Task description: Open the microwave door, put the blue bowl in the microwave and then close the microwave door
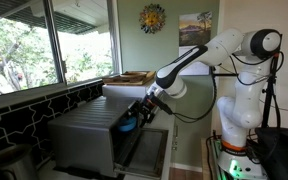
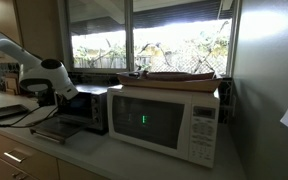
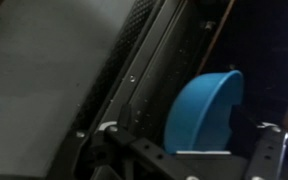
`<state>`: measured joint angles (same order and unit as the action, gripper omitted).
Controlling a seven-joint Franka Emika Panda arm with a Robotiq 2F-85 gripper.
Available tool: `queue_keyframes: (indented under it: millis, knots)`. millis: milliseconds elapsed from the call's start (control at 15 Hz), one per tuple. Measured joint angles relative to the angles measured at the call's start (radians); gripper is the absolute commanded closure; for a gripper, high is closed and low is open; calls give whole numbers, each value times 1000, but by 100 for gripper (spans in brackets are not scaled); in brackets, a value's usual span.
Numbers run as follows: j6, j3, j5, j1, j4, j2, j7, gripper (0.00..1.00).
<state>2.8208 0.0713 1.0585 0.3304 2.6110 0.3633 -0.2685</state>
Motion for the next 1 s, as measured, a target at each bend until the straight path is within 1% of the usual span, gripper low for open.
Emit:
queue_keyframes:
  millis: [133,333,533,733,867,1000]
  knots:
    - [4,-25,85,24,-7,24,109,0]
    - [4,-64,214,57,-8,21,291,0]
    - [-10,-90,286,70,-9,22,419,0]
    - [-67,-122,282,66,-11,25,493,0]
    - [-128,-147,232,54,-13,34,512,0]
    - [-228,-139,161,-13,-19,50,512,0]
